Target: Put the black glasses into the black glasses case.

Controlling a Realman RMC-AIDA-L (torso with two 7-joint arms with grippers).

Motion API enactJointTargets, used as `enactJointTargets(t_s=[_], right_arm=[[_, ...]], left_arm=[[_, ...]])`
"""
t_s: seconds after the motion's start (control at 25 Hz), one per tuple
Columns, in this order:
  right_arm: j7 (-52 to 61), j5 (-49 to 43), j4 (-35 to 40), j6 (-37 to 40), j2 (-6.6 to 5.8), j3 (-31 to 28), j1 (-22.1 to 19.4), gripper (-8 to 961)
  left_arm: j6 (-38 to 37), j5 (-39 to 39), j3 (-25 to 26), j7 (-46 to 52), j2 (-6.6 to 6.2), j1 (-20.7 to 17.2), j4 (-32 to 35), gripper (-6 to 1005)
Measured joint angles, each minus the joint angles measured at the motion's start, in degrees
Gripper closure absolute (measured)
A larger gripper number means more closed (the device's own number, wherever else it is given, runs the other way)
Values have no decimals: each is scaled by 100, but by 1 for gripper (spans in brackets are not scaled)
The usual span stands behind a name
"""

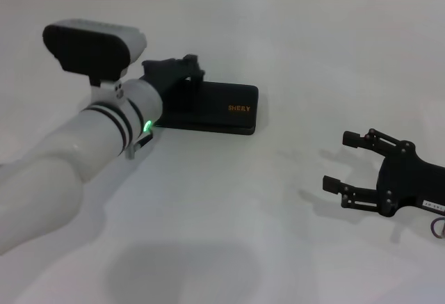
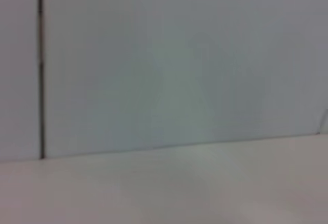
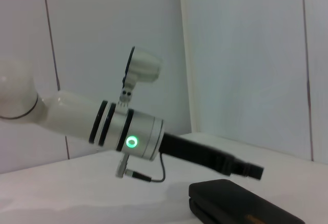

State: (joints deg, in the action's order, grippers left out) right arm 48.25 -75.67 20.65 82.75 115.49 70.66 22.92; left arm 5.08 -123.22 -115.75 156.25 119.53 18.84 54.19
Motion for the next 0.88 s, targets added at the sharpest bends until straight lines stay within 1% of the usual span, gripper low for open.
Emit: enactJointTargets(t_s=[0.2,0.32,0.44,0.56,0.64,0.72,0.76,0.84,0.88], right_arm=[[0,0,0,0,0,0,-2,69],[0,0,0,-2,0,0,10,69],[0,0,0,-5,0,0,14,69],[0,0,2,-5,-1,0,15,69],[0,0,6,-6,-5,0,22,69],[0,0,9,-9,-6,0,40,69],[0,0,9,-13,-7,0,54,69],[0,0,10,-19,-8,0,75,69],[0,0,10,-21,-8,0,81,69]], left_arm=[[-162,-9,33,-4,-20,9,245,977],[-456,-6,205,7,-27,60,350,976],[-1115,40,540,-5,-30,77,616,976],[-1738,319,796,-217,-87,122,937,976],[-2255,728,1015,-611,-141,190,1113,976],[-2915,1519,1401,-1455,-159,255,1156,976],[-3129,1823,1570,-1796,-152,273,1132,976],[-3988,3023,2255,-3295,-72,325,884,976],[-4370,3496,2606,-3971,-25,369,626,976]])
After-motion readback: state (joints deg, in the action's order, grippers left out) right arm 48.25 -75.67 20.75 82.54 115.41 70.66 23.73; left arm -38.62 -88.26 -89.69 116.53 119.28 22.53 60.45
